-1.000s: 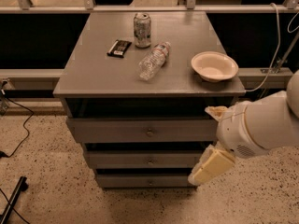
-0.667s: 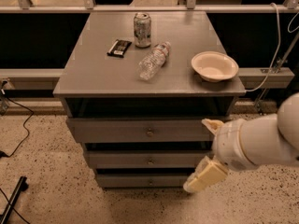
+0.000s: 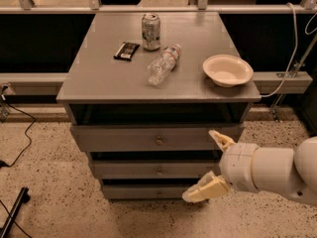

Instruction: Open middle drawer

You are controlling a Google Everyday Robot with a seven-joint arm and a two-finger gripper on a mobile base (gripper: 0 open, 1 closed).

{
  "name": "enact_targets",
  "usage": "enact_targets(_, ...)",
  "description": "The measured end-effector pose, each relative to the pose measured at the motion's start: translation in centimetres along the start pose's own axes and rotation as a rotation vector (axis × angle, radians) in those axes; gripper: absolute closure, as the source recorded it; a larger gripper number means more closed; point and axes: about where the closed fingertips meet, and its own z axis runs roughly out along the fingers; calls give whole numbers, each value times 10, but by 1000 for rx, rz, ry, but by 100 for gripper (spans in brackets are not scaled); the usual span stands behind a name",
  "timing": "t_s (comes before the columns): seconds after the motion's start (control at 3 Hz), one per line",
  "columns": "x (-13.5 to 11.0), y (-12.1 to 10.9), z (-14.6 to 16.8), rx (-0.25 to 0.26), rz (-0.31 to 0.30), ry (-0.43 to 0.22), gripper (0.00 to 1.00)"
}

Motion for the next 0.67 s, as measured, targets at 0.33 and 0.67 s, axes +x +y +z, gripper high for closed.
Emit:
enact_targets(0.33, 6, 0, 9, -13, 9, 3, 0)
enact_targets(0.67, 30, 6, 31, 1, 61, -56, 0)
